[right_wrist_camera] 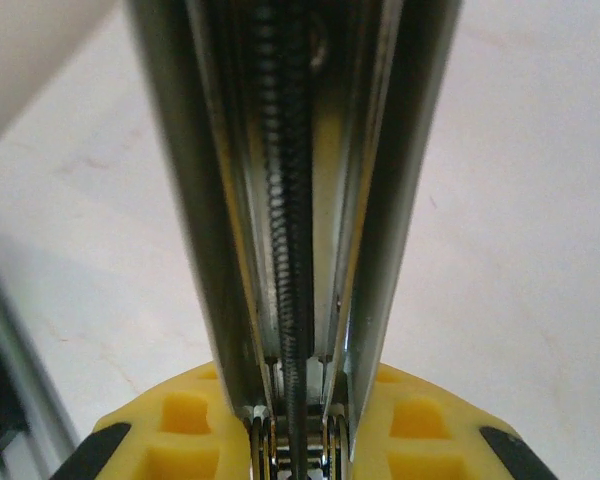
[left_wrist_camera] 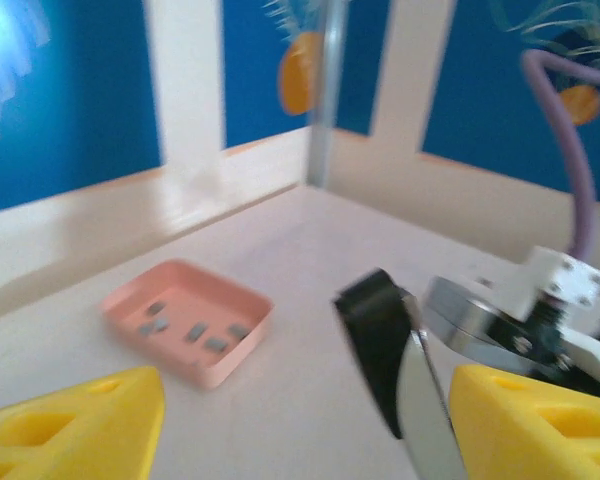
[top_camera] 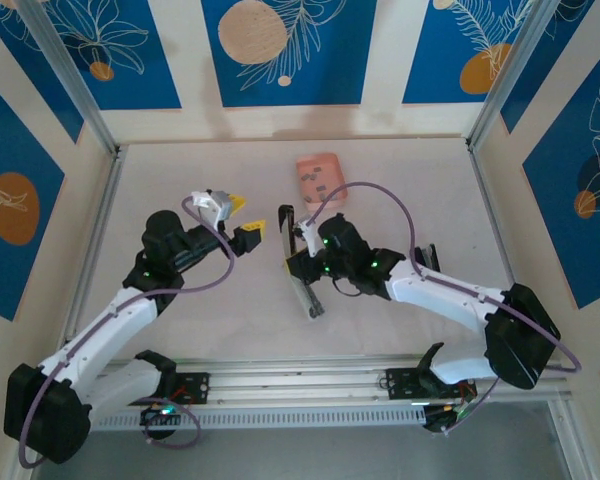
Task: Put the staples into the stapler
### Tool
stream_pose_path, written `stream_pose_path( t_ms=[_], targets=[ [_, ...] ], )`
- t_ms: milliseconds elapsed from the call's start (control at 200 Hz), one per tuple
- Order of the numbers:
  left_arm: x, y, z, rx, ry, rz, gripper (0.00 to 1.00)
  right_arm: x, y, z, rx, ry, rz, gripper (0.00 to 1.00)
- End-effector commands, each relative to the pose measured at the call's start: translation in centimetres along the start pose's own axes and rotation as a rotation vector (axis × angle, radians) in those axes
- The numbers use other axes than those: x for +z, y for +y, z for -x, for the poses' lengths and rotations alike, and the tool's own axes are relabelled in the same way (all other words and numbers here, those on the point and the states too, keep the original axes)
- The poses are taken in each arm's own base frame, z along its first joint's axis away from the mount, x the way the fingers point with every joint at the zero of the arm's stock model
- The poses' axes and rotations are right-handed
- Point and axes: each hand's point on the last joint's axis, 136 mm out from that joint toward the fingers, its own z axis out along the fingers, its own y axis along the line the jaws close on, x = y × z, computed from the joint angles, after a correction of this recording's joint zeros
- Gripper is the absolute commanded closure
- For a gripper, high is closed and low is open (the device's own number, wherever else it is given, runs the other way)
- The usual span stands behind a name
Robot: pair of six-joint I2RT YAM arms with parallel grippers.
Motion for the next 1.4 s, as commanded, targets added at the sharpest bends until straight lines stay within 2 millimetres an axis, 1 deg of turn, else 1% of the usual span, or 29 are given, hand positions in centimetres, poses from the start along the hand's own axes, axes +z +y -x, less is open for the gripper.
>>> stream_pose_path(
  t_ms=[0, 80, 160, 190, 205, 305, 330, 410, 550, 635, 665, 690, 740, 765, 825, 845, 1005, 1185, 1300, 1396],
  targets=[
    [-1.3, 3.5, -2.4, -0.042, 0.093, 0.233, 0.26, 0.4, -2.7, -0.7, 0.211, 0.018, -0.222, 1.00],
    [-1.8, 4.2, -3.7, -0.049, 0.133, 0.281, 0.25, 1.3, -3.6, -2.0, 0.286, 0.080, -0.291, 1.00],
    [-2.1, 4.2, -4.6, -0.054, 0.148, 0.289, 0.25, 2.1, -4.4, -2.7, 0.337, 0.137, -0.361, 1.00],
    [-2.2, 4.2, -4.9, -0.060, 0.152, 0.290, 0.25, 2.4, -4.6, -2.7, 0.347, 0.150, -0.384, 1.00],
    [-2.2, 4.2, -5.0, -0.062, 0.151, 0.290, 0.26, 2.6, -4.8, -3.0, 0.353, 0.164, -0.399, 1.00],
    [-2.3, 4.1, -5.9, -0.082, 0.159, 0.285, 0.25, 3.7, -5.4, -3.3, 0.380, 0.221, -0.468, 1.00],
    [-2.2, 4.1, -6.2, -0.087, 0.165, 0.284, 0.25, 4.0, -5.4, -3.1, 0.384, 0.231, -0.477, 1.00],
    [-2.1, 4.0, -6.8, -0.102, 0.179, 0.278, 0.25, 5.1, -6.0, -3.6, 0.410, 0.283, -0.525, 1.00],
    [-2.0, 3.9, -7.4, -0.123, 0.196, 0.271, 0.25, 6.8, -6.7, -4.0, 0.435, 0.348, -0.591, 1.00],
    [-2.1, 3.9, -7.5, -0.124, 0.196, 0.275, 0.25, 7.6, -6.9, -3.8, 0.435, 0.360, -0.613, 1.00],
    [-2.1, 4.0, -7.6, -0.122, 0.195, 0.278, 0.25, 7.8, -6.9, -3.6, 0.435, 0.359, -0.614, 0.95],
    [-2.1, 4.0, -7.6, -0.122, 0.194, 0.282, 0.25, 8.0, -6.8, -3.5, 0.434, 0.357, -0.614, 0.89],
    [-2.2, 4.1, -7.7, -0.119, 0.195, 0.286, 0.25, 8.3, -6.8, -3.3, 0.438, 0.360, -0.605, 0.70],
    [-2.2, 4.1, -7.6, -0.117, 0.193, 0.288, 0.24, 8.4, -6.6, -3.3, 0.438, 0.364, -0.595, 0.64],
    [-2.2, 4.1, -7.5, -0.111, 0.192, 0.288, 0.24, 9.0, -6.2, -3.2, 0.429, 0.379, -0.563, 0.56],
    [-2.2, 4.1, -7.6, -0.110, 0.192, 0.288, 0.24, 9.1, -6.1, -3.2, 0.427, 0.381, -0.560, 0.55],
    [-2.1, 4.1, -7.5, -0.113, 0.183, 0.284, 0.24, 9.6, -5.9, -3.5, 0.432, 0.402, -0.547, 0.55],
    [-2.1, 4.1, -7.2, -0.114, 0.169, 0.284, 0.24, 9.6, -6.3, -4.4, 0.440, 0.431, -0.563, 0.56],
    [-2.1, 4.2, -7.2, -0.115, 0.172, 0.288, 0.24, 9.7, -6.5, -4.8, 0.447, 0.437, -0.562, 0.58],
    [-2.1, 4.1, -7.3, -0.115, 0.176, 0.286, 0.24, 10.1, -6.8, -5.2, 0.459, 0.445, -0.551, 0.64]
  ],
)
